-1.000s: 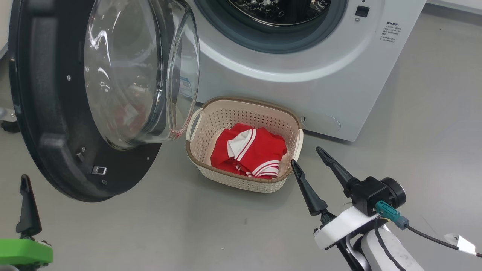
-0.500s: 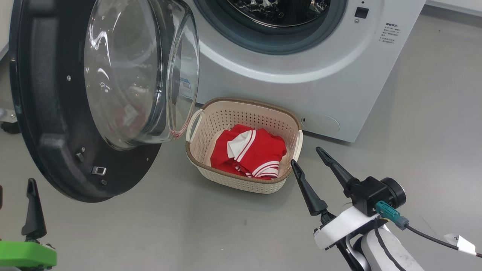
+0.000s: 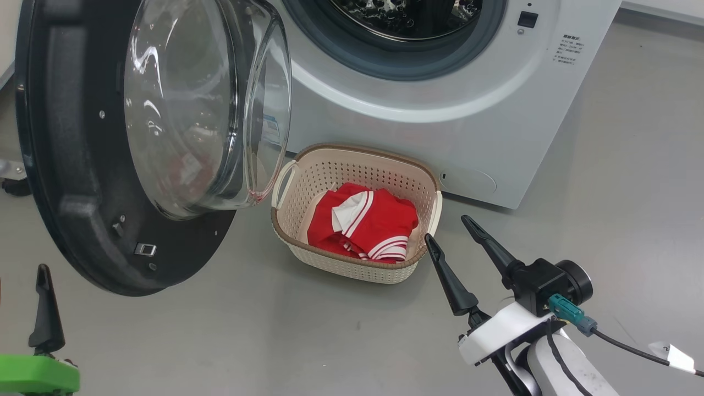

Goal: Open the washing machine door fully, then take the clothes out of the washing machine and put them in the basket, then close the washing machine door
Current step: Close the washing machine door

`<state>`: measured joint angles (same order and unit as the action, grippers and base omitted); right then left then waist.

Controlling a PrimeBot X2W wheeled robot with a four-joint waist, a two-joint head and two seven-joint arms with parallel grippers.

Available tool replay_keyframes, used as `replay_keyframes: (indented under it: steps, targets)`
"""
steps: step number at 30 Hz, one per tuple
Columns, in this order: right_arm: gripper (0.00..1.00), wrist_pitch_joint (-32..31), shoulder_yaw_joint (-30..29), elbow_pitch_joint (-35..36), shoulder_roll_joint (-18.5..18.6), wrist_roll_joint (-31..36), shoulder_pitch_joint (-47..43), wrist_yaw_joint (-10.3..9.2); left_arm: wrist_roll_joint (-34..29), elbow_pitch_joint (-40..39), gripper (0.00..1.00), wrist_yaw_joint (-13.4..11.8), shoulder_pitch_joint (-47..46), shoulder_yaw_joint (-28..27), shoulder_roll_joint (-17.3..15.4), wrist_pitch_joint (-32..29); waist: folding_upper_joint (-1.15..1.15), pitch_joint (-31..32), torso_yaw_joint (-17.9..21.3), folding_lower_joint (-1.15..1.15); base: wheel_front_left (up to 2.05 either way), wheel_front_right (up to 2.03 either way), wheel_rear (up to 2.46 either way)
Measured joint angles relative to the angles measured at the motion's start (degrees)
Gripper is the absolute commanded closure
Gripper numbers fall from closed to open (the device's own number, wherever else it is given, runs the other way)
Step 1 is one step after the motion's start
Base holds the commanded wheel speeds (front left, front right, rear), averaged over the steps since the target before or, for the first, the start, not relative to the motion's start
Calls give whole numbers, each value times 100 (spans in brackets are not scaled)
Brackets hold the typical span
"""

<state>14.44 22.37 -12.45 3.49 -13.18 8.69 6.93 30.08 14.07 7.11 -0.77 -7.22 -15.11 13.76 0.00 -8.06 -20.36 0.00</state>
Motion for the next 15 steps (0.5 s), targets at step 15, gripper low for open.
replay_keyframes:
  steps: [15]
  targets:
    - [0, 0, 7, -1, -2, 0, -16, 1, 0, 40, 0, 0, -1, 65, -48, 44, 0, 45, -1, 0, 0, 0, 0]
